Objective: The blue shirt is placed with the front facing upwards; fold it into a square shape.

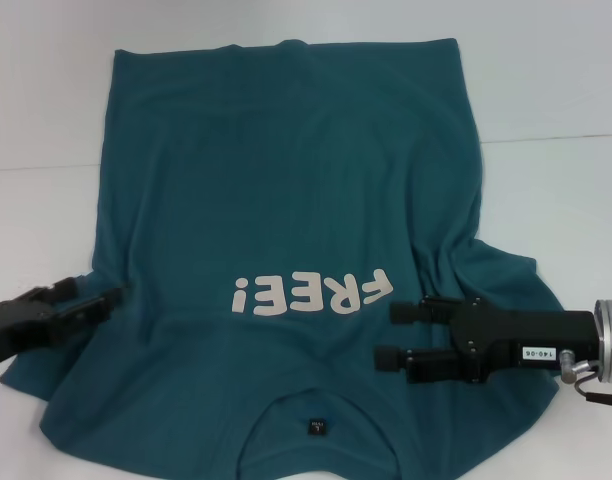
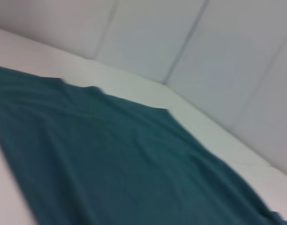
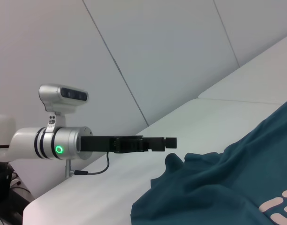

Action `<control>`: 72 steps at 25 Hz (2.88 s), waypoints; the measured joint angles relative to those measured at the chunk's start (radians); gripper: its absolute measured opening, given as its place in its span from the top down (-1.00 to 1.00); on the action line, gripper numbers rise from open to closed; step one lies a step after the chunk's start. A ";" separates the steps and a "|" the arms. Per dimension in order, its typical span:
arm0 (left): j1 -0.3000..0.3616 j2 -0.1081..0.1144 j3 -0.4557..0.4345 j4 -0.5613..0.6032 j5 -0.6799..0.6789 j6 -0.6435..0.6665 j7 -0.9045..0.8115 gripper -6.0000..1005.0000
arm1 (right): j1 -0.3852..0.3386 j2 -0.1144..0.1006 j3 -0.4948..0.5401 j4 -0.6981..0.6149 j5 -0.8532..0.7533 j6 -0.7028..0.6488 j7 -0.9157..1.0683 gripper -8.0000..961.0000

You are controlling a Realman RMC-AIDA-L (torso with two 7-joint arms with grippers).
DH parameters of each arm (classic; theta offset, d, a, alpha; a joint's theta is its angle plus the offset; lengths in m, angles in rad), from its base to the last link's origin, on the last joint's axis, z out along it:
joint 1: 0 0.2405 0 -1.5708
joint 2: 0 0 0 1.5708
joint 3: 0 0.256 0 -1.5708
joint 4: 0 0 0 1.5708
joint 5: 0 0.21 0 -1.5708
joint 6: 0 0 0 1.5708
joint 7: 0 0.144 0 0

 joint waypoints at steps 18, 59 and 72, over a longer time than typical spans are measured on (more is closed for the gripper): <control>0.025 -0.005 -0.024 0.003 0.028 -0.177 -0.003 -0.81 | 0.003 0.000 0.000 0.000 0.002 0.002 0.002 -0.96; 0.016 -0.012 0.001 0.003 0.068 -0.204 -0.003 0.04 | 0.003 0.002 0.002 0.009 0.023 0.014 -0.010 -0.96; 0.012 -0.012 0.000 0.005 0.068 -0.218 -0.005 0.96 | 0.003 0.000 0.001 0.011 0.025 0.021 -0.010 -0.96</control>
